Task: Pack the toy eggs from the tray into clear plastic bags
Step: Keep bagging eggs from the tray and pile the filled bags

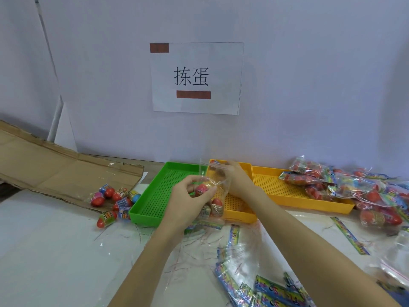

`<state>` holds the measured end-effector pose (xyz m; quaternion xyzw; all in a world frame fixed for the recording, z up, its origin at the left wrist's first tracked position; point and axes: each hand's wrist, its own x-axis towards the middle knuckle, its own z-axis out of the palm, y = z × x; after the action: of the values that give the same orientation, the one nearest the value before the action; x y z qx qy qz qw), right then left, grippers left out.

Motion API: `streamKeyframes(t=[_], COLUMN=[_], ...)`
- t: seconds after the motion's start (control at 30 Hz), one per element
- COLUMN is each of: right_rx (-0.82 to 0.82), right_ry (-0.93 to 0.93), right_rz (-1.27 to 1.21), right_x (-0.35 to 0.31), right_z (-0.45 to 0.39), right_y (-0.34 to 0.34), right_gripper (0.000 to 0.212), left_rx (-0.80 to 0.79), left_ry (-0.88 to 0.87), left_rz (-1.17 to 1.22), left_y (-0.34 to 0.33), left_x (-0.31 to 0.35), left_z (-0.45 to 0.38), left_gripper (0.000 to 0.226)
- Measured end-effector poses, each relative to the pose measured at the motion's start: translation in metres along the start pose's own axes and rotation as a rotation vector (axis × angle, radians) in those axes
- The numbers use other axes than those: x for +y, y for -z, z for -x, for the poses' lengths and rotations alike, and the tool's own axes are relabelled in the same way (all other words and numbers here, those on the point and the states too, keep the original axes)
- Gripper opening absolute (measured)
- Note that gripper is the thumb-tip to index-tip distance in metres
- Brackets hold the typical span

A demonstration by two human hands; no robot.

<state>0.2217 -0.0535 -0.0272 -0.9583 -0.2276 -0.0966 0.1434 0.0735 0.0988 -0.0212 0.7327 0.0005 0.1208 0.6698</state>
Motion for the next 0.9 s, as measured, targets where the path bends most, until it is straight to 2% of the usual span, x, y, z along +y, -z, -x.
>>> streamKeyframes(t=[0.07, 0.13, 0.2, 0.33, 0.5, 0.63, 0.7, 0.8, 0.9], right_rx=[0.083, 0.139, 0.206, 0.352, 0.478, 0.522, 0.578, 0.714, 0.884], right_ry=[0.001, 0.006, -0.043, -0.098, -0.123, -0.139, -0.145, -0.107, 0.074], right_rz=[-0.005, -0.084, -0.277, -0.46, -0.65, -0.948, -1.02, -0.981, -0.616], right_x=[-0.004, -0.008, -0.012, -0.012, -0.004, -0.004, -0.005, -0.009, -0.014], right_z=[0.001, 0.007, 0.02, 0.055, 0.124, 0.165, 0.172, 0.174, 0.176], right_y=[-0.001, 0.0, 0.008, 0.027, 0.05, 0.053, 0.055, 0.064, 0.069], right_gripper=[0.032, 0.038, 0.047, 0.028, 0.02, 0.019, 0.02, 0.02, 0.024], left_rx=[-0.011, -0.005, 0.011, 0.012, -0.056, -0.125, -0.137, -0.137, -0.147], left_ry=[-0.007, -0.007, 0.004, -0.002, -0.069, -0.107, -0.137, -0.192, -0.218], left_rz=[0.002, -0.005, -0.004, -0.004, -0.074, -0.092, -0.115, -0.169, -0.18], left_y=[0.001, 0.001, 0.001, 0.0, -0.008, -0.019, -0.021, -0.024, -0.028], left_x=[0.0, 0.003, 0.004, 0.009, 0.014, 0.018, 0.019, 0.021, 0.021], left_z=[0.0, 0.001, 0.002, 0.004, 0.011, 0.016, 0.018, 0.021, 0.023], left_gripper=[0.03, 0.033, 0.035, 0.032, 0.034, 0.037, 0.037, 0.038, 0.04])
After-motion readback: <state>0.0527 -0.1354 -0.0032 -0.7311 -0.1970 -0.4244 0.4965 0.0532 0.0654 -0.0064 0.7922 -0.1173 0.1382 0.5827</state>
